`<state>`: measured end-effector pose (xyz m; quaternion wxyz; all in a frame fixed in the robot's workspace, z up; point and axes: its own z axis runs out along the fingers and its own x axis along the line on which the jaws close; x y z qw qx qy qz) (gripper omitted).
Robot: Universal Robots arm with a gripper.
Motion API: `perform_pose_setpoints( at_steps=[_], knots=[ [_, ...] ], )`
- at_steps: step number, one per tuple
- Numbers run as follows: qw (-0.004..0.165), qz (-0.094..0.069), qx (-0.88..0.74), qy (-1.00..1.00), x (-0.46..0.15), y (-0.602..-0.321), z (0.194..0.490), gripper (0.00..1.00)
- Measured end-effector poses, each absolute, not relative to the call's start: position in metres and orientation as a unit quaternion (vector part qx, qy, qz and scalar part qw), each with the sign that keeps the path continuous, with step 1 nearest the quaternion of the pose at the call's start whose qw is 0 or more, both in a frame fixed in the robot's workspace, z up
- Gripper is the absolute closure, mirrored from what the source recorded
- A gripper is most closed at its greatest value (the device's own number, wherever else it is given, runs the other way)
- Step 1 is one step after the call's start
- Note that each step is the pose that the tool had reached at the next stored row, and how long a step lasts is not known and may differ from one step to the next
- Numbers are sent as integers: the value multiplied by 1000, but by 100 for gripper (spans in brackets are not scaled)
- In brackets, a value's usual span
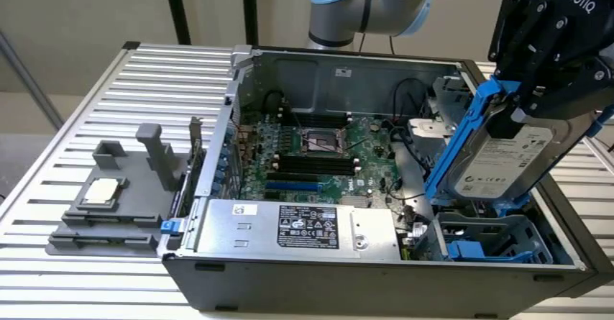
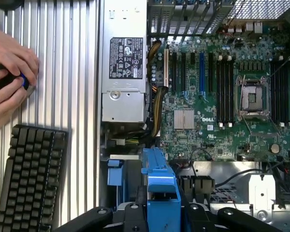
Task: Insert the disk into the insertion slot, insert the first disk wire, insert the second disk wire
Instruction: 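Insert the disk into the insertion slot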
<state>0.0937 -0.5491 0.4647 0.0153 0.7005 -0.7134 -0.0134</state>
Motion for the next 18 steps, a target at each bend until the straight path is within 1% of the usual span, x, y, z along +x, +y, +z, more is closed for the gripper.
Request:
perform_pose_setpoints(
  at_steps=[10, 18],
  knots=[
    [19, -17, 700, -713, 105, -572, 465, 67],
    [19, -17, 700, -713, 106, -574, 463, 67]
  ],
)
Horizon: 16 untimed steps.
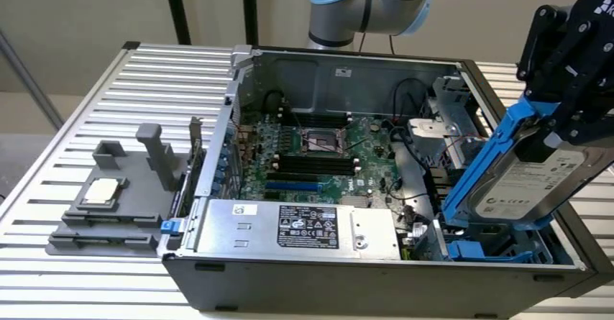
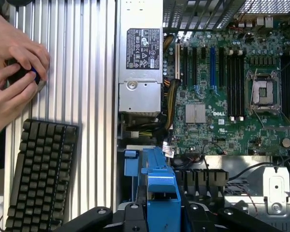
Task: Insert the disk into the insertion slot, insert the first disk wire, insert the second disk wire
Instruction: 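Insert the disk into the insertion slot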
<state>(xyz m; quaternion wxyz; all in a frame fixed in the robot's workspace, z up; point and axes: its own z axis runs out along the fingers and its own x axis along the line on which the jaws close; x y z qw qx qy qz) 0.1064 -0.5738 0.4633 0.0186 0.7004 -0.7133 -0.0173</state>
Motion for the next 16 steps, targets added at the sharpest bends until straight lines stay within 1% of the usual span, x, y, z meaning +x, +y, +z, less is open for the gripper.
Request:
perform_pose_setpoints(
  at_steps=[16],
  knots=[
    [17, -19, 700, -713, 109, -578, 458, 67]
  ],
)
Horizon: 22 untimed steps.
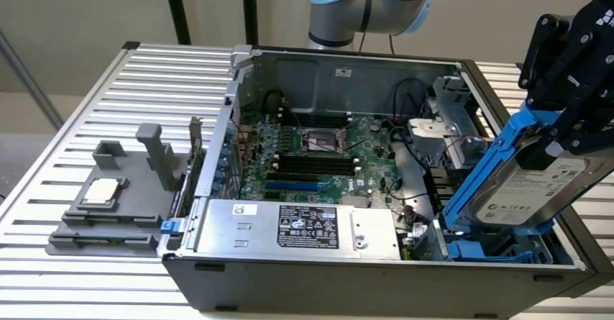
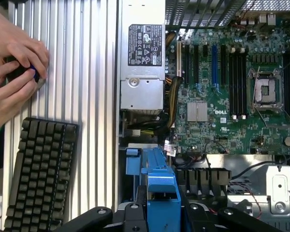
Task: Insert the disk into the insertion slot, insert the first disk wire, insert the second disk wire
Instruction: 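Insert the disk into the insertion slot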
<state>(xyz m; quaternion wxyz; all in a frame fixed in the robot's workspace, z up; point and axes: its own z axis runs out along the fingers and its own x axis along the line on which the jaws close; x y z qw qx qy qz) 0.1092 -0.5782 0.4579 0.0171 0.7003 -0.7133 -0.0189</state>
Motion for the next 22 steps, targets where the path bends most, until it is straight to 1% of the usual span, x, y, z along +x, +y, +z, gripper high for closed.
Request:
perform_pose_setpoints(
  at_steps=[12, 22],
  knots=[
    [10, -24, 701, -713, 110, -581, 453, 67],
    [5, -29, 703, -710, 112, -589, 451, 67]
  ],
)
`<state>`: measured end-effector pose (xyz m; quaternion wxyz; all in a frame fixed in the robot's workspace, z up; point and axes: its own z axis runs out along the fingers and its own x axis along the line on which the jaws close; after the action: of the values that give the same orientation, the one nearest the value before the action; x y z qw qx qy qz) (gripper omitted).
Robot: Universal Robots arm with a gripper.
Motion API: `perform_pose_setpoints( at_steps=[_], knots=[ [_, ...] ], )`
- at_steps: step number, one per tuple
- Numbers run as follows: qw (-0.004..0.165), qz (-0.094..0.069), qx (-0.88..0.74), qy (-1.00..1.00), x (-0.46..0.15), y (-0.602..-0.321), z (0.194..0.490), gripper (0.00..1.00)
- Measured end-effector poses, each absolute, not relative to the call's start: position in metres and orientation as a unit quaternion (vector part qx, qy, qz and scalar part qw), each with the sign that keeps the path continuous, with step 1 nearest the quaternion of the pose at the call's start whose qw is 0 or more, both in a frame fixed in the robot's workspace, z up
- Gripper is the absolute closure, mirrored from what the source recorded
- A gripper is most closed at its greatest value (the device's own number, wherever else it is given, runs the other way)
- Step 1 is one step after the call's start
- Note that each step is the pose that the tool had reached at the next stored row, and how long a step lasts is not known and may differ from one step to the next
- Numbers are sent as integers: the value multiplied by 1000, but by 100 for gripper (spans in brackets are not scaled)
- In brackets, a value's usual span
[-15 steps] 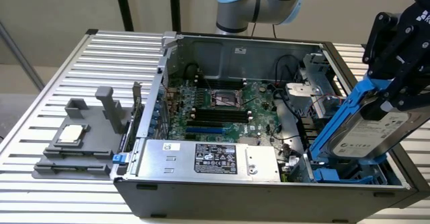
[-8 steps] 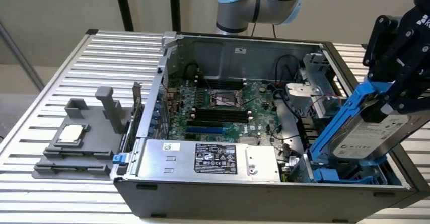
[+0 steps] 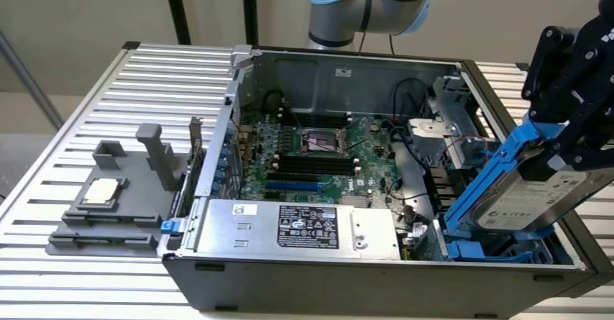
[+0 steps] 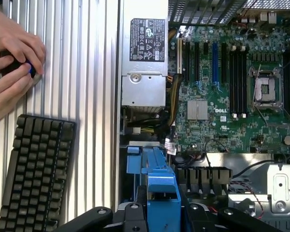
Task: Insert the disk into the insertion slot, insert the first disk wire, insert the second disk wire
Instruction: 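Insert the disk into the insertion slot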
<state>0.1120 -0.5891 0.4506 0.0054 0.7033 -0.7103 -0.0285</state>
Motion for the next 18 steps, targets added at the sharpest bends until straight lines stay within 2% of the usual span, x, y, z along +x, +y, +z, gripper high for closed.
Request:
perform_pose_setpoints(
  at_steps=[7, 18],
  knots=[
    [-2, -36, 707, -706, 112, -592, 448, 67],
    [-4, -38, 711, -702, 113, -596, 445, 67]
  ],
)
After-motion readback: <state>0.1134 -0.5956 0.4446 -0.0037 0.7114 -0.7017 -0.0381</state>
